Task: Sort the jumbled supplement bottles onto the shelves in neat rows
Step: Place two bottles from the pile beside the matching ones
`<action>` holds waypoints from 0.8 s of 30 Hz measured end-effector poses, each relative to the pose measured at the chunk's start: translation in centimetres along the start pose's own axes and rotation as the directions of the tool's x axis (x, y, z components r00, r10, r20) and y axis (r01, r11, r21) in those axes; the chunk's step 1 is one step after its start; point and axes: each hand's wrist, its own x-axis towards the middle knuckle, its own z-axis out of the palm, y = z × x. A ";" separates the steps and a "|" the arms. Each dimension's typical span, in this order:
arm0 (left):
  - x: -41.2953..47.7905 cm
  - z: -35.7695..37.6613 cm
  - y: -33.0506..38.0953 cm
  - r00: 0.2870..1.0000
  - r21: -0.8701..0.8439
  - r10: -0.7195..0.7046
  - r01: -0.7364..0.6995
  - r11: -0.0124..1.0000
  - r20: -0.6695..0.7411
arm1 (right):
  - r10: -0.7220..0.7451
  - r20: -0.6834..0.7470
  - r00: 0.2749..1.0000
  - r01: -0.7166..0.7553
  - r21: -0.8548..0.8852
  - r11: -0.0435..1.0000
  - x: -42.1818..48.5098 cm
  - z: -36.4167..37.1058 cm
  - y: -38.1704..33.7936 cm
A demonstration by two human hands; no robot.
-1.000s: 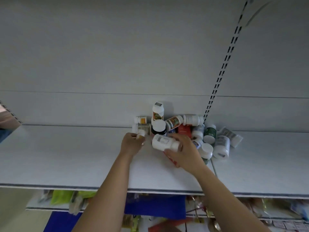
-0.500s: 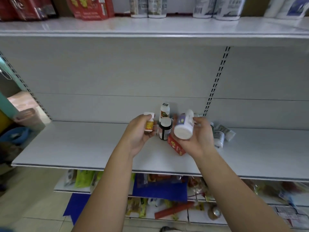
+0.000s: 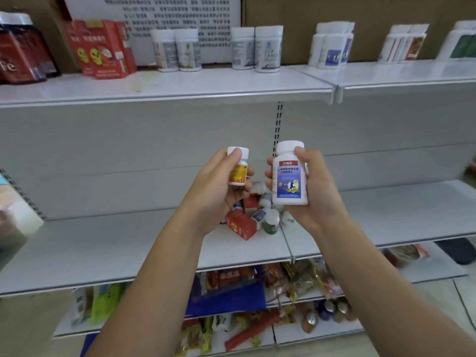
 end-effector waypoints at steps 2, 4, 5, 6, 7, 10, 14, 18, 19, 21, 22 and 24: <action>0.4 2.0 0.9 0.997 0.094 0.047 -0.053 0.994 0.064 | -0.049 0.001 0.999 0.049 -0.005 0.999 -0.1 -0.6 -2.1; 1.3 4.2 1.7 0.988 0.187 0.092 -0.114 0.976 0.122 | -0.114 0.013 0.993 0.115 -0.016 0.993 -0.1 -1.3 -4.4; 1.7 5.3 2.0 0.983 0.208 0.111 -0.140 0.968 0.146 | -0.146 0.020 0.989 0.146 -0.027 0.989 0.0 -1.6 -5.6; 2.3 6.3 2.3 0.977 0.220 0.133 -0.168 0.961 0.167 | -0.173 0.032 0.984 0.174 -0.041 0.984 0.1 -1.9 -6.8; 2.9 7.4 2.6 0.970 0.234 0.161 -0.202 0.951 0.182 | -0.195 0.049 0.980 0.197 -0.052 0.979 0.3 -2.3 -8.0; 5.1 10.8 3.5 0.946 0.294 0.254 -0.307 0.905 0.203 | -0.253 0.124 0.959 0.265 -0.097 0.959 1.2 -3.3 -11.9; 8.8 15.1 5.4 0.921 0.332 0.341 -0.387 0.860 0.189 | -0.309 0.136 0.941 0.331 -0.198 0.923 4.1 -5.4 -17.6; 13.0 19.2 7.4 0.924 0.403 0.345 -0.383 0.831 0.168 | -0.311 0.194 0.931 0.362 -0.356 0.862 8.0 -7.6 -23.4; 14.0 20.0 7.7 0.928 0.402 0.331 -0.371 0.837 0.169 | -0.309 0.209 0.928 0.369 -0.392 0.843 9.1 -8.0 -24.6; 16.4 21.3 8.1 0.942 0.408 0.298 -0.335 0.849 0.152 | -0.317 0.235 0.919 0.392 -0.449 0.803 11.5 -8.8 -26.8; 17.5 21.8 8.2 0.949 0.431 0.287 -0.315 0.846 0.129 | -0.316 0.262 0.912 0.407 -0.476 0.780 12.8 -9.1 -27.7; 19.8 22.3 8.4 0.958 0.518 0.270 -0.279 0.808 0.094 | -0.300 0.307 0.903 0.426 -0.548 0.720 15.7 -9.9 -29.3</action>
